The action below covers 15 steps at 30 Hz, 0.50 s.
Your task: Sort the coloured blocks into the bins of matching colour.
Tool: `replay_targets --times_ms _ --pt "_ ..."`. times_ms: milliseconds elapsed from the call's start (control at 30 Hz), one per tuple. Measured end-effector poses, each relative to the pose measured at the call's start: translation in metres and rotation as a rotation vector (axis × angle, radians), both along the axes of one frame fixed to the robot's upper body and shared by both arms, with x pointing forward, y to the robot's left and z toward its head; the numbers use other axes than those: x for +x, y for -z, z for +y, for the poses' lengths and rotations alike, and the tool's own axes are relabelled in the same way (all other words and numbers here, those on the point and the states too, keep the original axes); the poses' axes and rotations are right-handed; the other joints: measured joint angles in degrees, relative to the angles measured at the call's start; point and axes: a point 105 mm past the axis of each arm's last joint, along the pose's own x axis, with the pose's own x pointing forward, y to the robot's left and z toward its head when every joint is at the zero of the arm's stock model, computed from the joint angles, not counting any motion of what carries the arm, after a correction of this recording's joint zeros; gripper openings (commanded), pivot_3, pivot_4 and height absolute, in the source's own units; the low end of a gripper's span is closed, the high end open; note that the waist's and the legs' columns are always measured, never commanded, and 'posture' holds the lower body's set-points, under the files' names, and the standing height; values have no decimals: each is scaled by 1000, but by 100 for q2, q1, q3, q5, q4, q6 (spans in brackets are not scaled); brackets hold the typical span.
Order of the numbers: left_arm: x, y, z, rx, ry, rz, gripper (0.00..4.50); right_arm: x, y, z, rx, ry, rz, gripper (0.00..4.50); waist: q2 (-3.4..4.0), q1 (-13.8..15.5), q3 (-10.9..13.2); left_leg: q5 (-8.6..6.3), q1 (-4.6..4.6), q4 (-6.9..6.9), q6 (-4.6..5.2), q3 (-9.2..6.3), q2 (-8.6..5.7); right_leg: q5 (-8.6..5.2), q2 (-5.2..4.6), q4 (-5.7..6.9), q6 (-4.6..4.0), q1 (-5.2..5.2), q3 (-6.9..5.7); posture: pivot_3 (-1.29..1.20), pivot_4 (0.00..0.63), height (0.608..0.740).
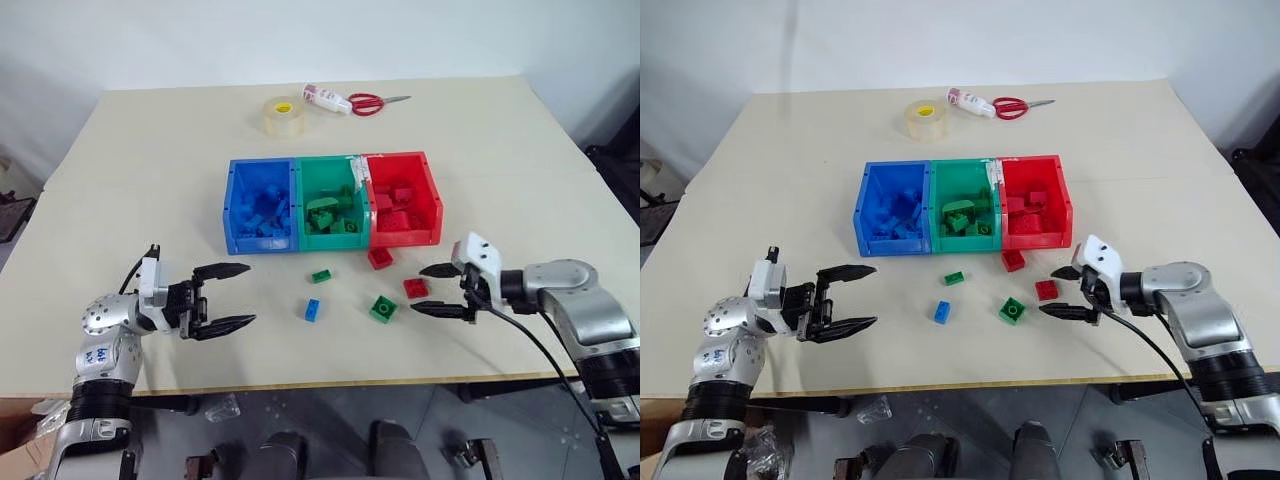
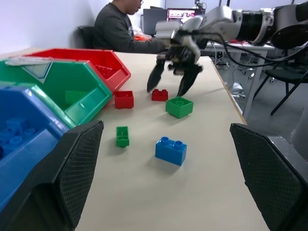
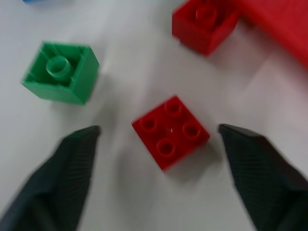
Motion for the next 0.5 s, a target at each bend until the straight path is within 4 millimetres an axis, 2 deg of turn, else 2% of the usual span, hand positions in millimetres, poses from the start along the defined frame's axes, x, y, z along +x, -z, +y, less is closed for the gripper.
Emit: replay_targets --times_ms 133,167,300,500 --pt "-2 0 1 -1 -9 1 4500 2 1 1 1 -4 -13 1621 0 0 0 0 0 0 0 0 1 0 1 0 0 0 -1 0 150 740" --pt "-3 0 3 -4 -18 1 4500 2 1 1 0 -4 -16 1413 0 -1 0 0 0 0 0 1 1 0 1 0 0 0 0 0 150 740" --pt "-3 1 5 -4 -28 7 4500 2 -8 4 10 -4 -50 1417 0 5 0 0 0 1 0 1 1 0 0 0 0 -1 0 0 150 740" --pt "-2 0 4 -4 -27 2 4500 23 -78 12 72 21 -260 1417 0 -5 0 -2 0 -2 -4 3 5 0 3 -1 0 -3 -2 0 150 740"
